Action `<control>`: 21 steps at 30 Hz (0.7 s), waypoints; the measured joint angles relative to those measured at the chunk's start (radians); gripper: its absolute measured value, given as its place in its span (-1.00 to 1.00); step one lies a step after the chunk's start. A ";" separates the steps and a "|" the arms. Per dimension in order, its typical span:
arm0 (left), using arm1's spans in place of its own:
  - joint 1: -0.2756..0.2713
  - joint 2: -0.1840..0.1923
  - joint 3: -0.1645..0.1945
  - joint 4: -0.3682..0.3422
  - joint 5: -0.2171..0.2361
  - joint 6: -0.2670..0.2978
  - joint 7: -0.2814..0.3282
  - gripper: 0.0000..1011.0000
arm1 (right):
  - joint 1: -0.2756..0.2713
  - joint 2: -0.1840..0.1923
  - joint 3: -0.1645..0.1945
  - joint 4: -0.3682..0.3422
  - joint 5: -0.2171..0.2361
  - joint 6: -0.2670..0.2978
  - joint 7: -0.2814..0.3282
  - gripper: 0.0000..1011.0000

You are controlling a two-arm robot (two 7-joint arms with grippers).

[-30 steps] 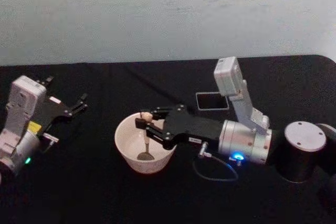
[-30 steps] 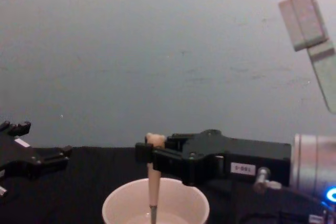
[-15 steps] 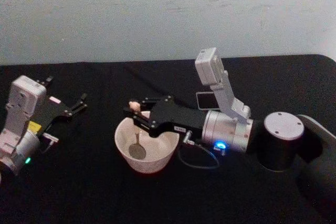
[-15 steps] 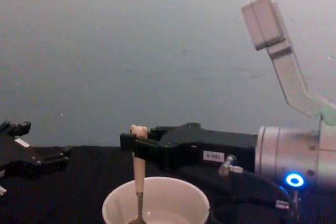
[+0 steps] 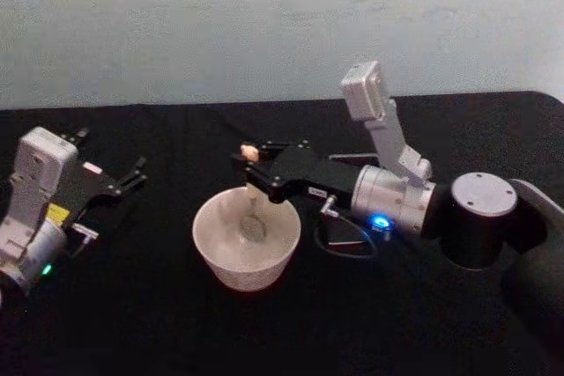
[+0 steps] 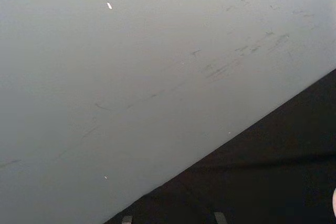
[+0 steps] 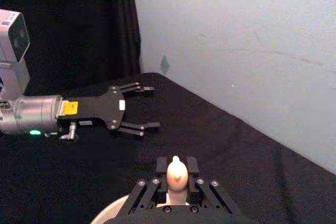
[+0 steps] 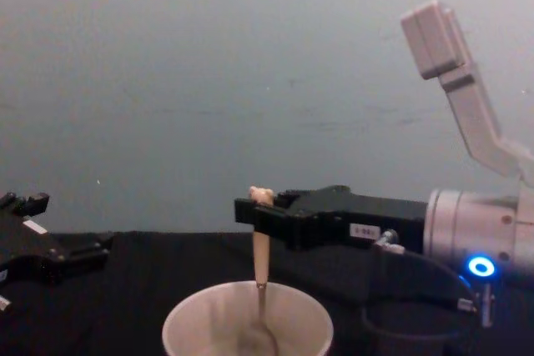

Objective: Pick up the stirring spoon with one hand, stir inside the cup, then place it back in its original position.

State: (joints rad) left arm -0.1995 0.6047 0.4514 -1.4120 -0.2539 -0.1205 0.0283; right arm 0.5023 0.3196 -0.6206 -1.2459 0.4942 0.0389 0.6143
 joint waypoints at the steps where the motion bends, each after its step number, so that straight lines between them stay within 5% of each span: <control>1: 0.000 0.000 0.000 0.000 0.000 0.000 0.000 0.98 | -0.001 0.002 0.002 -0.001 0.000 0.000 0.000 -0.58; 21: 0.000 0.000 0.000 0.000 0.000 0.000 0.000 0.98 | -0.106 0.094 0.024 -0.172 0.055 0.039 0.025 -0.58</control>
State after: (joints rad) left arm -0.1995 0.6047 0.4514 -1.4120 -0.2539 -0.1205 0.0282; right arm 0.3968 0.4137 -0.5963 -1.4180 0.5492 0.0778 0.6397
